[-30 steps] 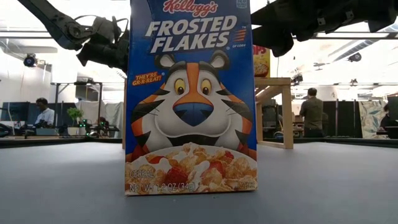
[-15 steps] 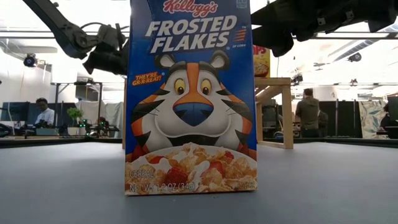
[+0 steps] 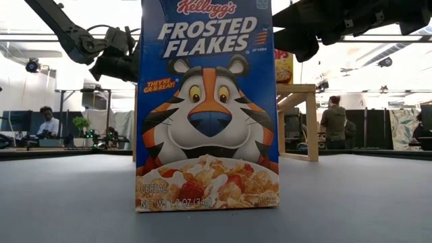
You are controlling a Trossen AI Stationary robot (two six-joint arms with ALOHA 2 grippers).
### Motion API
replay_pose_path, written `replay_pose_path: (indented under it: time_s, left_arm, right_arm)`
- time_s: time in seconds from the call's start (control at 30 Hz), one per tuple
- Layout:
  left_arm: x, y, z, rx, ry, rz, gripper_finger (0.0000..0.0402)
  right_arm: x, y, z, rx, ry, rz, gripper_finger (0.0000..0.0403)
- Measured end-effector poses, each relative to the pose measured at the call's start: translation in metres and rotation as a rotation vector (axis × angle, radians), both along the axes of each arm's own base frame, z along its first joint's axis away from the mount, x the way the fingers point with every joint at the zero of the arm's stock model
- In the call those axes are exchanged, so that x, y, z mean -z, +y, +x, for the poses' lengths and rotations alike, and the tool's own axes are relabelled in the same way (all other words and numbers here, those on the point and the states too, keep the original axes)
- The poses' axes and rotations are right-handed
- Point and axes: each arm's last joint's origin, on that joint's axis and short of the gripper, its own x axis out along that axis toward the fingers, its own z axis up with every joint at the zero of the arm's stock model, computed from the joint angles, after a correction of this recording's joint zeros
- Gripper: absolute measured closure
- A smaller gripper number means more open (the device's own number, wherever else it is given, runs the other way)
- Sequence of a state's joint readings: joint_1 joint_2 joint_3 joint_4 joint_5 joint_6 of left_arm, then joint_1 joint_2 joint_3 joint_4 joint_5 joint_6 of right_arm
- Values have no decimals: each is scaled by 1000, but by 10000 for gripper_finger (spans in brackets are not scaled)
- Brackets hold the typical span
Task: Stack cereal on shelf
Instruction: Put the top blue cereal box on the shelf aligned with the other blue cereal box
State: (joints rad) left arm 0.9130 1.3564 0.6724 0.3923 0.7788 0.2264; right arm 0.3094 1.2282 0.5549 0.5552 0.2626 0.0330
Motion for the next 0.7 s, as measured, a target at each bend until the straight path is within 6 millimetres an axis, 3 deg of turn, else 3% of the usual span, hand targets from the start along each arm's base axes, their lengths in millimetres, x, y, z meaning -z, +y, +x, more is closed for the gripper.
replay_pose_path:
  time_s: [0.37, 0.7]
  left_arm:
    - [1, 0, -1, -4, 6, -7, 235]
    - [4, -1, -2, -17, 32, -41, 174]
  right_arm:
    - [0, 0, 0, 0, 0, 0, 133]
    - [0, 0, 0, 0, 0, 0, 129]
